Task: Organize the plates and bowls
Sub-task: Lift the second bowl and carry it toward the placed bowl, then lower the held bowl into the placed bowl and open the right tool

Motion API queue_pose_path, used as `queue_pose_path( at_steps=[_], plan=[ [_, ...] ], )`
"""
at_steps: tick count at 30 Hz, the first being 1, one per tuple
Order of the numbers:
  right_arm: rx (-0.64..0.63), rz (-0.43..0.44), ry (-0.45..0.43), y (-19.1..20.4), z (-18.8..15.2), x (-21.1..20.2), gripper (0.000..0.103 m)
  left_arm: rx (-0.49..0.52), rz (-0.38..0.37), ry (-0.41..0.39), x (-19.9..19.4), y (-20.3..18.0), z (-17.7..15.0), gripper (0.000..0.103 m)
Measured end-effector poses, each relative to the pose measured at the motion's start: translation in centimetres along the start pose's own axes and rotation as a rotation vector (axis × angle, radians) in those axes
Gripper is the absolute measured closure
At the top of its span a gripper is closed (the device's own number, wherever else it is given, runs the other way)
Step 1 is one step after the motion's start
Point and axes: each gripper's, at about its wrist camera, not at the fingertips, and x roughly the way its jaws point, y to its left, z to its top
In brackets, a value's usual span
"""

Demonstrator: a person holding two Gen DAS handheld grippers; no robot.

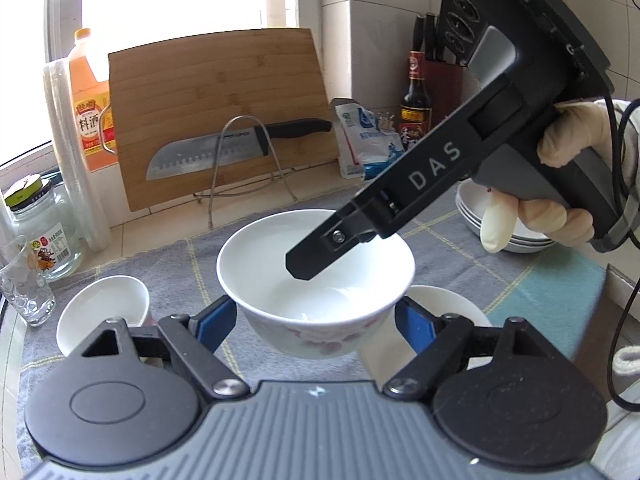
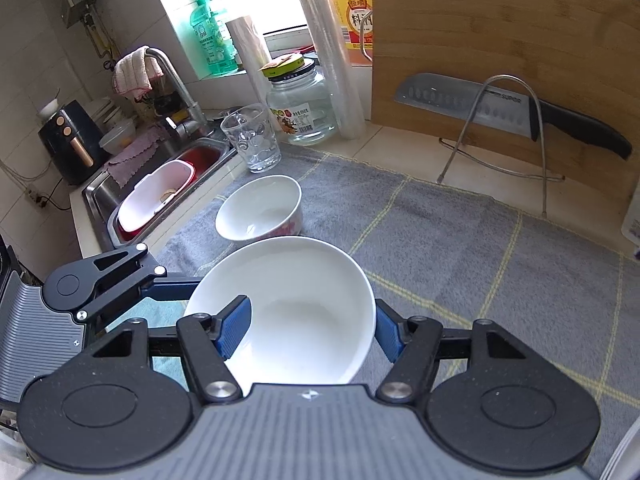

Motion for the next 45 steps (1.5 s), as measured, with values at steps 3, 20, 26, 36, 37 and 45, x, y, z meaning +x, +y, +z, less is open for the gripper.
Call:
queue_pose_path(
  at_steps=[3, 20, 26, 36, 37, 45],
  plan=[
    [0.007, -0.004, -0.005, -0.1, -0.8, -0.8, 0.032, 0.006, -0.014, 0.002, -0.2, -0.7, -0.1, 0.017],
    [0.092, -0.054, -0.003, -1.5, -5.0, -3.2, 0.032, 0.051, -0.106, 0.063, 0.8, -4.1, -1.1, 0.017],
    [0.104, -0.069, 0.01, -1.7, -6.0, -3.2, 0.032, 0.057, -0.128, 0.089, 1.4, -4.7, -1.5, 0.017],
    [0.133, -0.065, 0.024, -2.1, -6.7, -2.8, 0.032, 0.059, -0.142, 0.119, 2.0, -4.9, -1.5, 0.017],
    [0.136, -0.064, 0.026, -2.2, -6.8, -2.7, 0.032, 0.059, -0.144, 0.124, 2.1, -4.9, -1.4, 0.017],
    [0.141, -0.06, 0.038, -2.4, -7.2, -2.6, 0.032, 0.064, -0.148, 0.146, 2.3, -5.1, -1.5, 0.017]
  ],
)
